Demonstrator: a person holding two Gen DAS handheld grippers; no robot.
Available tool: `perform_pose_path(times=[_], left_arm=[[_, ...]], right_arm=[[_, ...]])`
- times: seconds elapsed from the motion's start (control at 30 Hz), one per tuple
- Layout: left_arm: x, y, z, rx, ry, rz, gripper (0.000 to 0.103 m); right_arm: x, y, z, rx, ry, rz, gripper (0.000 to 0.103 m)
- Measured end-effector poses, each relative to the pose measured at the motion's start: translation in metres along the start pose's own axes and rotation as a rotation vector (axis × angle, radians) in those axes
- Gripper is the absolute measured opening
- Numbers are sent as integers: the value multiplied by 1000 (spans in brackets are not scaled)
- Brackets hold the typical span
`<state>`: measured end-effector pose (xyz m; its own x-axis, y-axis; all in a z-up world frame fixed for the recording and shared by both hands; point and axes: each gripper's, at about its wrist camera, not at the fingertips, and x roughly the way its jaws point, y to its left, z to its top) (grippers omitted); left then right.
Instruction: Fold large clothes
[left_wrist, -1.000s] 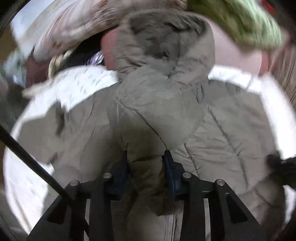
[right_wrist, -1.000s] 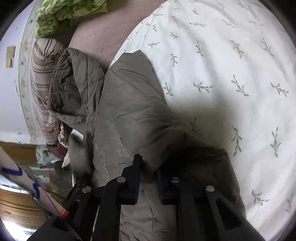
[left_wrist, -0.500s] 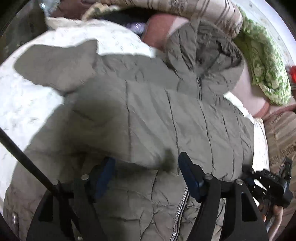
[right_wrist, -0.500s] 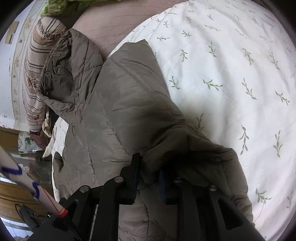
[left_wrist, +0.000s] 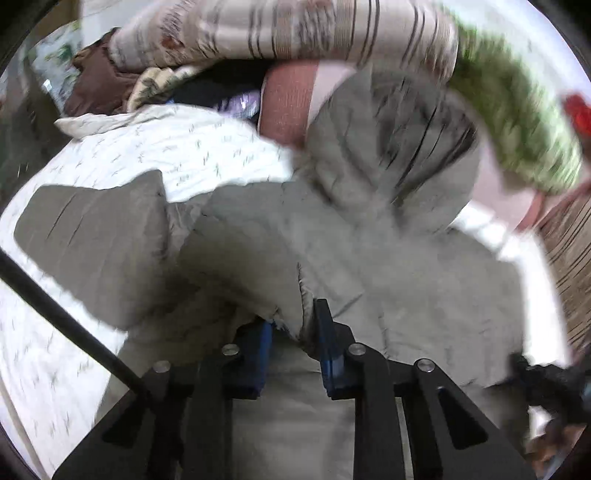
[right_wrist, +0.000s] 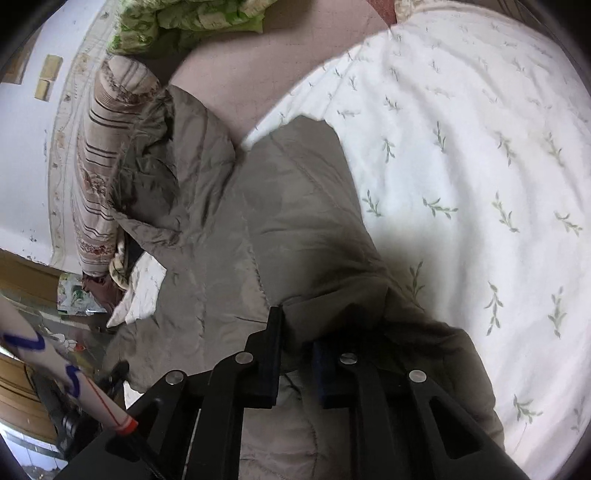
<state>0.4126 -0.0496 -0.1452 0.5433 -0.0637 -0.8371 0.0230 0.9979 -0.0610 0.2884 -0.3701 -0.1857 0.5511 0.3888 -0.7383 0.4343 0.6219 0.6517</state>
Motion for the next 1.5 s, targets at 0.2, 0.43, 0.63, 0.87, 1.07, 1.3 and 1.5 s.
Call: perform_pose_path(times=[0.2,0.43,0.63,0.87,1.07,1.3,1.5], left_arm=[[19,1,-7,-34,66,29,26],[23,14,-13,-87,122,93,62],[-37,34,-30,-160,39,44,64],[-102,64,-61,-191,-108,84,70],[-128,121,-63,-310,-162,95,72],[-114,210,-66,-519,-92,81,75],[-95,262,-46,-649,-63,76,75]], right_arm=[[-1,6,2,0,-5,3,16],[7,3,4,32,78,62,59],[-27,19,-22,-128,-67,13,84],[-43,42,-104,-356,-68,-12,86],[-68,93,-148,-448,-65,31,87],[-72,194,-166,-609,-85,99,91],[-26,240,-166,-619,6,214,91]])
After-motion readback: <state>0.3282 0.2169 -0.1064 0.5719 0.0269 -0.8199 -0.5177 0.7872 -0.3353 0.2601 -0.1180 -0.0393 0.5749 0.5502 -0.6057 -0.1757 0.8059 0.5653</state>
